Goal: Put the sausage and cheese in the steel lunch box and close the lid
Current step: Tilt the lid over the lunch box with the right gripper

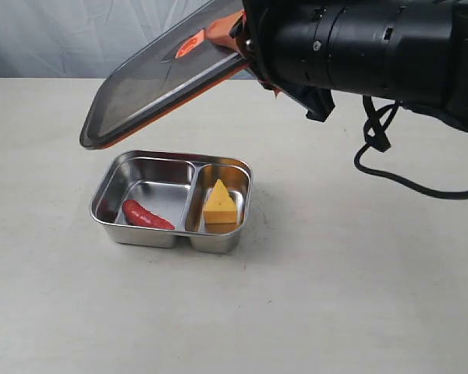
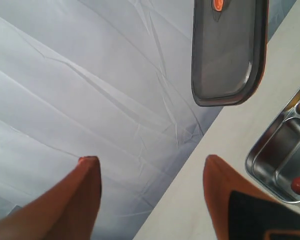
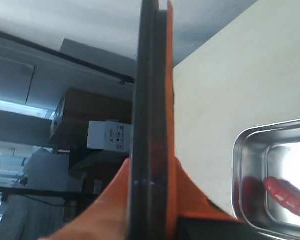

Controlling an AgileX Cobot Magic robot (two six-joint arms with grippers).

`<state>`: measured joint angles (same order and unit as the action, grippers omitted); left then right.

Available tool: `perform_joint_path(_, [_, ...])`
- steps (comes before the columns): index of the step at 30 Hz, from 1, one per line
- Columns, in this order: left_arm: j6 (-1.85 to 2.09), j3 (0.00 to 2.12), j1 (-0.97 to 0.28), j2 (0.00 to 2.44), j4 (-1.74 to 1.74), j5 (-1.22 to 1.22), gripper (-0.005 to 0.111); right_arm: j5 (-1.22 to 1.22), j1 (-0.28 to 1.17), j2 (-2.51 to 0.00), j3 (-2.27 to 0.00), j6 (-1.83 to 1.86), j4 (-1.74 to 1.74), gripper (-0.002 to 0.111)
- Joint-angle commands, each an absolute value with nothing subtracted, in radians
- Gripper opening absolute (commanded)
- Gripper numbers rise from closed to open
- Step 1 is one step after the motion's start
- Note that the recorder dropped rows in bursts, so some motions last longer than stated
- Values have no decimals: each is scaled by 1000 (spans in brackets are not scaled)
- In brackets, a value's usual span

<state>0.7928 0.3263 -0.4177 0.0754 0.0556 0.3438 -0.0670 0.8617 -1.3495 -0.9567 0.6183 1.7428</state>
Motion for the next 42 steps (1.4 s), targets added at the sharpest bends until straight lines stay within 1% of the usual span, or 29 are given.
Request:
perform_joint_path(1, [784,329,-423,69,27,347,57,-143,864,-1342,-965,708,1725,-1])
perform_joint_path(10, [786,329,-423,69,27,347,57,-95,920,-1342,-965,756,1725,-1])
perform_joint_path(15, [786,329,-423,69,27,347,57,-169,921,-1341,-965,774,1723,-1])
perform_joint_path(18, [786,329,-423,69,27,347,57,-203,919,-1333,-950,897,1744,-1])
perform_joint_path(26, [788,329,-423,69,27,347,57,-195,919,-1332,-945,970,1744,-1])
perform_joint_path(28, [788,329,-423,69,27,347,57,-203,919,-1332,-945,855,1684,-1])
perform_joint_path(30, [788,329,-423,69,27,347,57,-136,919,-1332,-945,541,1428,-1])
perform_joint_path(32, [788,329,-423,69,27,347,57,-91,919,-1332,-945,377,1215,-1])
perform_joint_path(33, [788,329,-423,69,27,347,57,-103,919,-1332,-943,326,1195,-1])
perform_joint_path(34, [788,329,-423,69,27,347,57,-103,919,-1332,-939,293,1195,-1])
perform_joint_path(42, [788,329,-423,69,27,347,57,-148,919,-1327,-946,400,1195,-1])
